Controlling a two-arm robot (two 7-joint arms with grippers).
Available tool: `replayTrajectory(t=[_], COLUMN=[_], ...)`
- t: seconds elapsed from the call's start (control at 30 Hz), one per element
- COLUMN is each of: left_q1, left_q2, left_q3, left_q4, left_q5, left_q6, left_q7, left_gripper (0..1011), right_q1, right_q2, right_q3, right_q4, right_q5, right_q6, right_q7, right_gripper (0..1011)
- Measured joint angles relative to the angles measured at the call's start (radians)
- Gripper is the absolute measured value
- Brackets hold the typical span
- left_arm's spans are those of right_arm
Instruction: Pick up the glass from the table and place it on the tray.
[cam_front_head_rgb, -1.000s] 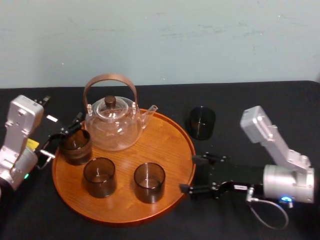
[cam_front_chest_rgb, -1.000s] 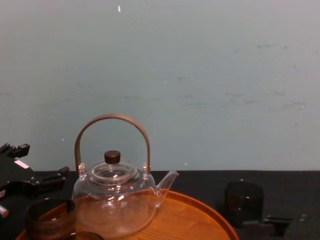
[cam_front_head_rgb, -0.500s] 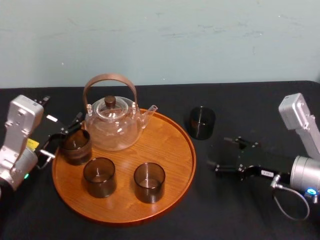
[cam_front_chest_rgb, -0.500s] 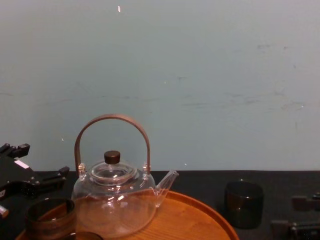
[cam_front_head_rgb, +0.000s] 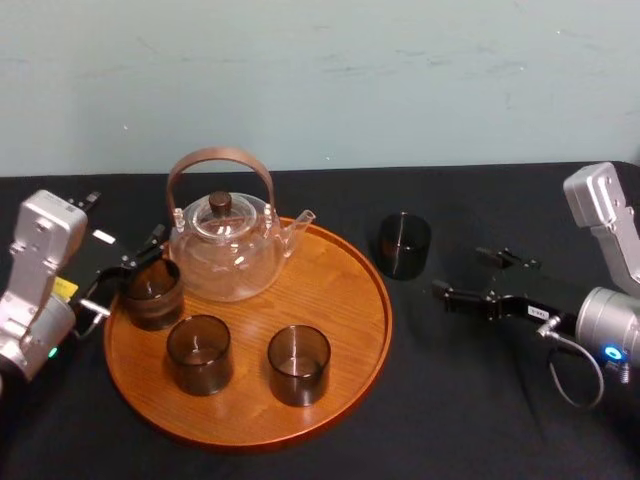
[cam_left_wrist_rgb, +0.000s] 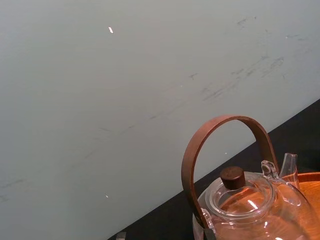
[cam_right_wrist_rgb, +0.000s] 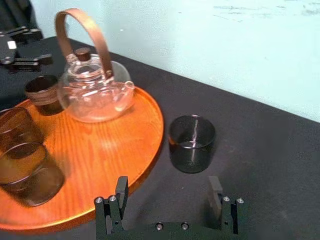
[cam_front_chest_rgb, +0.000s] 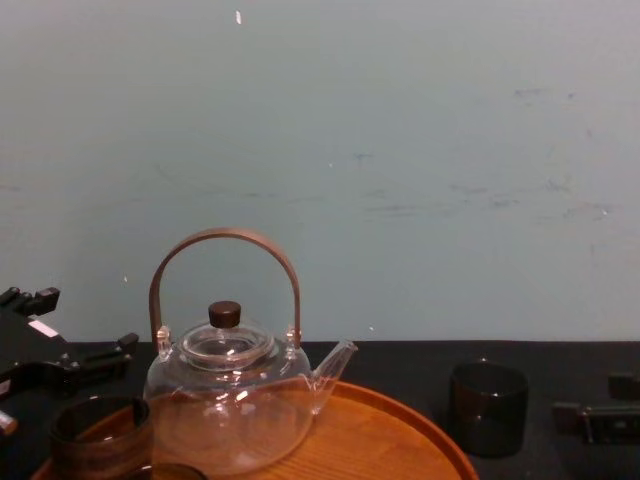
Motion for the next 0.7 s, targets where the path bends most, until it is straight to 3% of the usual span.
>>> replayTrajectory(t=[0.7], left_q1=[0.000], left_q2=[0.000], left_q3=[0.000], left_q4=[0.000], left_q5=[0.000], left_q6=[0.000], left_q7=[0.000], left_gripper=[1001], right_q1=[0.115], right_q2=[-0.137], right_q3=[-0.022], right_q4=[0.128], right_q5=[-0.112], right_q6=[0.048], right_q7=[-0.066], right_gripper=[1002])
